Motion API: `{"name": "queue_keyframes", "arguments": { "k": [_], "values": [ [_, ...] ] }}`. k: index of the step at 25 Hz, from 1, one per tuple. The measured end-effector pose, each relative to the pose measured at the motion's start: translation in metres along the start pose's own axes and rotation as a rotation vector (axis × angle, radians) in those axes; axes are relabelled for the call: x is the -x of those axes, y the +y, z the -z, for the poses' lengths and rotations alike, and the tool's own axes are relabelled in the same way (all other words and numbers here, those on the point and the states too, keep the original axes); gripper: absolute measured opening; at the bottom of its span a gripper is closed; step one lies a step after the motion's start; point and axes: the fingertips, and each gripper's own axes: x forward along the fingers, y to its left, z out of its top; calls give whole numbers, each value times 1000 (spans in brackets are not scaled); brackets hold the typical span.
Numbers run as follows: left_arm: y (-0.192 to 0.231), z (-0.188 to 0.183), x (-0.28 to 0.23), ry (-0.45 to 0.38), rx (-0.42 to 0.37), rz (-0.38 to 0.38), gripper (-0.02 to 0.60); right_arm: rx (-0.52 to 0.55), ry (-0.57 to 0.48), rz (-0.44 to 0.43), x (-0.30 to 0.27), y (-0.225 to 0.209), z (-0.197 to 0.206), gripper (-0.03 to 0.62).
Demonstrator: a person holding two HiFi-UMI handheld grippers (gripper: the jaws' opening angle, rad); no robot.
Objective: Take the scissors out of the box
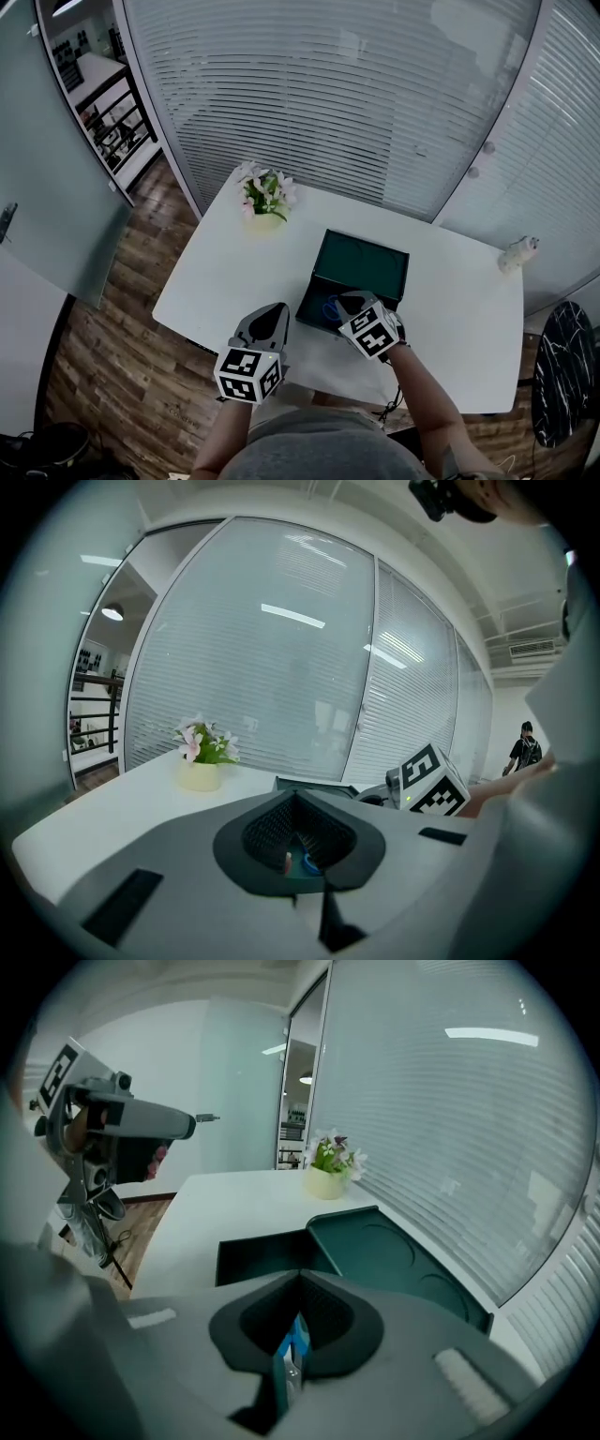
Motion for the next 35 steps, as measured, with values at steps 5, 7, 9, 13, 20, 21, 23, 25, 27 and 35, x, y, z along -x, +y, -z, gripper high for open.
{"name": "queue_keyframes", "arguments": {
  "k": [5, 7, 9, 13, 20, 21, 23, 25, 27, 35],
  "values": [
    [7, 1, -4, 7, 9, -6, 5, 22, 78, -49, -21, 3, 14, 11],
    [10, 1, -4, 7, 12, -6, 3, 25, 124, -84, -28, 6, 22, 56],
    [14, 0, -4, 6, 15, -8, 5, 29, 173, -116, -35, 10, 31, 74],
    [21, -3, -5, 1, 18, -12, 5, 53, 250, -152, -47, 14, 44, 123],
    [35, -10, -8, -13, 21, -28, 5, 52, 303, -191, -58, 14, 58, 133],
    [36, -11, -8, -14, 22, -29, 4, 54, 303, -192, -58, 12, 59, 133],
    [37, -12, -9, -14, 22, -29, 3, 62, 303, -195, -58, 13, 58, 132],
    [36, -13, -10, -16, 19, -27, 4, 62, 309, -199, -57, 15, 58, 124],
    [34, -14, -9, -21, 14, -23, 4, 61, 309, -200, -58, 17, 58, 95],
    [21, -4, 5, -15, 20, -18, 3, 51, 258, -138, -43, 15, 45, 92]
  ]
}}
